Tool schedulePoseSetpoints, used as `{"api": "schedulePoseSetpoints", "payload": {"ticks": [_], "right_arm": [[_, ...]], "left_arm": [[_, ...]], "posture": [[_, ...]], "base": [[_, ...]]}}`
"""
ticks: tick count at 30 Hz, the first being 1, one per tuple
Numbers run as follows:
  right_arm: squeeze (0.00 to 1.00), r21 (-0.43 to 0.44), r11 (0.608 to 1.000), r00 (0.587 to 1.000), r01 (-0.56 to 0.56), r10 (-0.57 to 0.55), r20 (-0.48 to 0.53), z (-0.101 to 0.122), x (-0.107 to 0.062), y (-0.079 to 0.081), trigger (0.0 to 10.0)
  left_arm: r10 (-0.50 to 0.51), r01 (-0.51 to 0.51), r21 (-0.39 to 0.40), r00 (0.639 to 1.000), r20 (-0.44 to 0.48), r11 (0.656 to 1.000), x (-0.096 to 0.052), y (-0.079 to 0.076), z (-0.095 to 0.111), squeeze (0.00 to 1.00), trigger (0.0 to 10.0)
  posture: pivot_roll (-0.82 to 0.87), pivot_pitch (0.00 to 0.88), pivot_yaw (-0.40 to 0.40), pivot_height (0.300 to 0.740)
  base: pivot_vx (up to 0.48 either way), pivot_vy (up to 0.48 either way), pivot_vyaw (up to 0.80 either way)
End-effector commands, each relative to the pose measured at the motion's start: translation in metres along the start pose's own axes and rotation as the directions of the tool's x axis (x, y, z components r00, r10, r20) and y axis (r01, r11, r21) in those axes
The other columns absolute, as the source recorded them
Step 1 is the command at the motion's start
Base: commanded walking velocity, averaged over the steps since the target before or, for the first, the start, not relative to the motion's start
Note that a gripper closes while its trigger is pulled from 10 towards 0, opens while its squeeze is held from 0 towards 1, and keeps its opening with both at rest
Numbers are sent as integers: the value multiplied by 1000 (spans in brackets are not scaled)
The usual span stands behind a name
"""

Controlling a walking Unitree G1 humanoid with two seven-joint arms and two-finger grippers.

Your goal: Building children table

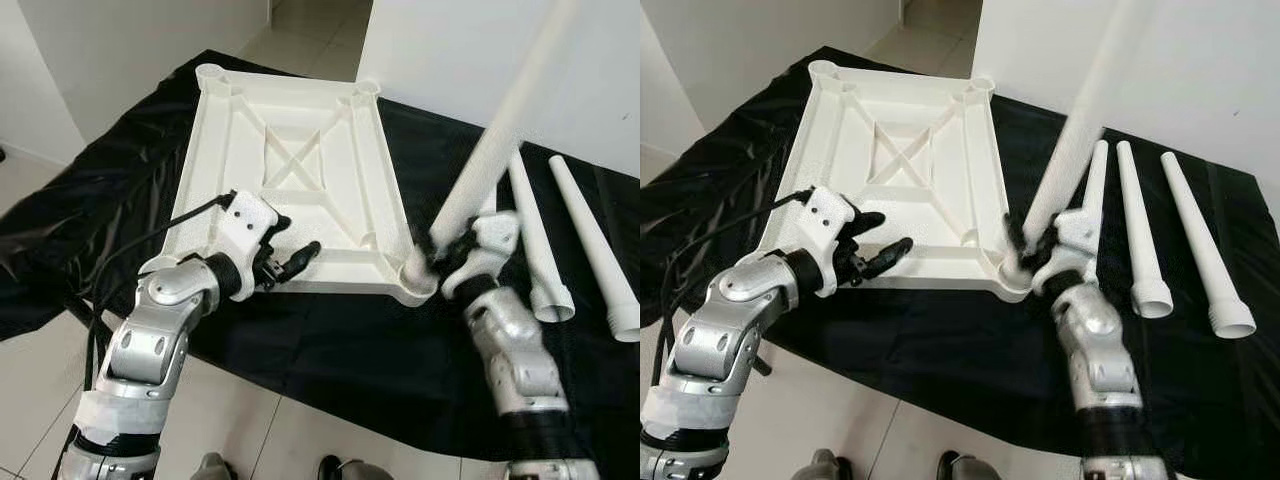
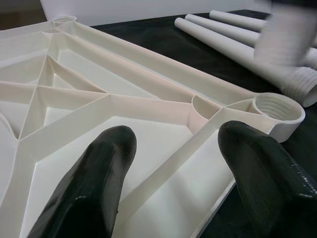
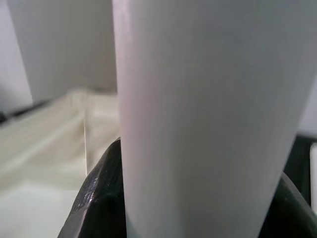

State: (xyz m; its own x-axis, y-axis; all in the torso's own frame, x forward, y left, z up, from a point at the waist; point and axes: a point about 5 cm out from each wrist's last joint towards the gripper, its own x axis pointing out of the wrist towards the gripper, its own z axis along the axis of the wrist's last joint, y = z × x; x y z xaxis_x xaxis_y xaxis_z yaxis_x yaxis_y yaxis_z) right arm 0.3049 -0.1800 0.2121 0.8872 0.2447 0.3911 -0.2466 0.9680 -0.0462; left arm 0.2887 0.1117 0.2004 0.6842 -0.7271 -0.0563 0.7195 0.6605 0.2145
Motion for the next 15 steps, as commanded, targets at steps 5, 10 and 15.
{"api": "schedulePoseSetpoints", "payload": {"ticks": [5, 10, 15], "right_arm": [[0, 14, 1000, 1000, 4, -4, 25, 4, 0, 3, 10000], [0, 1, 1000, 999, 26, -26, -29, -7, -1, 5, 10000], [0, -28, 998, 997, 53, -54, -52, -20, -10, 12, 10000]], "left_arm": [[-4, 4, 5, 1000, 12, 1000, 3, -1, 2, 0, 10000], [20, -20, -9, 1000, 14, 1000, 4, 2, 0, 0, 10000], [138, -136, -66, 990, 21, 988, 8, 10, -2, 0, 10000]], "posture": [[78, 100, -83, 740], [77, 105, -83, 740], [72, 88, -66, 740]], "base": [[0, 0, 0], [0, 0, 0], [0, 0, 0]]}}
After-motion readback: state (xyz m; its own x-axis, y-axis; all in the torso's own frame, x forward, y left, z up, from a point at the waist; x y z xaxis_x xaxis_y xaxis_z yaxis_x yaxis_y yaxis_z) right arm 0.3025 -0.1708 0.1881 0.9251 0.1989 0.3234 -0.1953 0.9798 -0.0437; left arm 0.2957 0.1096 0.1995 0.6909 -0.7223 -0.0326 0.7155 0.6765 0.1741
